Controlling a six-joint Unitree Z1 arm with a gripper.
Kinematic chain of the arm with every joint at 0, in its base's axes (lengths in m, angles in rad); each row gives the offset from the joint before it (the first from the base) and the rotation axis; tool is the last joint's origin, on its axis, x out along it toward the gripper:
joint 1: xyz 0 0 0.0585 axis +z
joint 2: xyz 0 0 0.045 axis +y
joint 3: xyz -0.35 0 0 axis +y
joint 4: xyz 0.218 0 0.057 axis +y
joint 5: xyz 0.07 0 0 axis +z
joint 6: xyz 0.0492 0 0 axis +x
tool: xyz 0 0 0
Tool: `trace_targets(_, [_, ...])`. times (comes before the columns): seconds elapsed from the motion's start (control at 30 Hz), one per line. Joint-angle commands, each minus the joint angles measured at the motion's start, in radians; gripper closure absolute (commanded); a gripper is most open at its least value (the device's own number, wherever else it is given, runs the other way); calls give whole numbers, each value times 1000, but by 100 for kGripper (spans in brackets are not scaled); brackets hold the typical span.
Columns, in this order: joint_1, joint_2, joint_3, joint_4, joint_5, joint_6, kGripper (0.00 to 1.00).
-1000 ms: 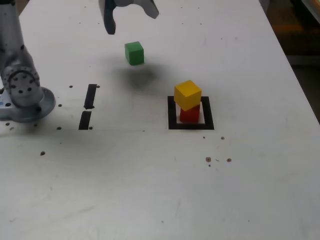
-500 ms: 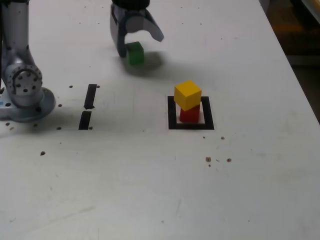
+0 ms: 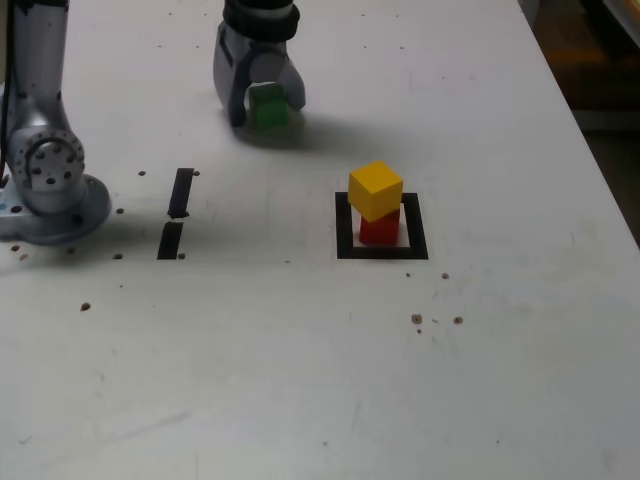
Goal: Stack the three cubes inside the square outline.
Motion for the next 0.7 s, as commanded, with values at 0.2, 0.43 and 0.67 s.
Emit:
trace_targets(0.2, [-16, -10, -1, -7, -3, -15, 70])
trace_targets(0.43, [-66, -77, -37, 80, -20, -26, 81])
trace_targets(0.67, [-275, -155, -299, 435, -21, -108, 82])
